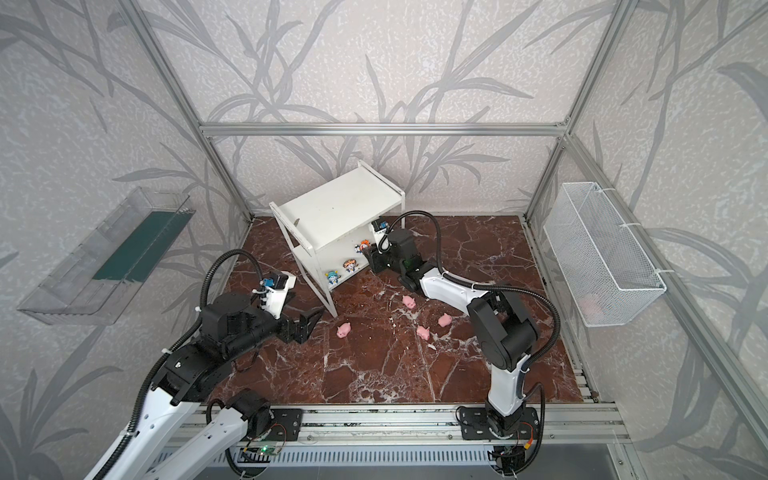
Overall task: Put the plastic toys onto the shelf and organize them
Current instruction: 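Lower the crab-hat figurine onto the lower shelf with the right gripper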
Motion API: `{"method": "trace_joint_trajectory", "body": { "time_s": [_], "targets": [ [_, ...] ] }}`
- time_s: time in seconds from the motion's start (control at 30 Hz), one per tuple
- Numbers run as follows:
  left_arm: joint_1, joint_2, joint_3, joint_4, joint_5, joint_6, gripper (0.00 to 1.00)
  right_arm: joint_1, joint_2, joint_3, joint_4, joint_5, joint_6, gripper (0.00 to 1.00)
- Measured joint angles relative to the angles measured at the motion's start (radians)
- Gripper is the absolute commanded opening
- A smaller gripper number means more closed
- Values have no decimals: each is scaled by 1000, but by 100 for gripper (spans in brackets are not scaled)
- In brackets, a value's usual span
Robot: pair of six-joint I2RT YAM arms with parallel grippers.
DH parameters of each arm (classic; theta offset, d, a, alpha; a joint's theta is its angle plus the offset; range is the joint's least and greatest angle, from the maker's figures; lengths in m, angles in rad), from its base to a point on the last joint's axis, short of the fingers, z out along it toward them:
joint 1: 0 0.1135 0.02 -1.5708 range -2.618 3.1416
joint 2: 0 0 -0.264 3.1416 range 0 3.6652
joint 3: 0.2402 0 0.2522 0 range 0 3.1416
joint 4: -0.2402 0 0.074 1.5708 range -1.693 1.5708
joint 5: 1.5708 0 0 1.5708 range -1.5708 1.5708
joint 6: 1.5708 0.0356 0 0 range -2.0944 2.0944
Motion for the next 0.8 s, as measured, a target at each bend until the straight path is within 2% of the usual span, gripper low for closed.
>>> {"method": "trace_joint_trajectory", "body": {
  "time_s": [0.17,0.8],
  "targets": [
    [0,0,0,0,0,0,99,-3,0,0,8,0,14,54],
    [0,7,0,0,0,0,99,-16,43,41,57,-53,51,72]
  ]
}}
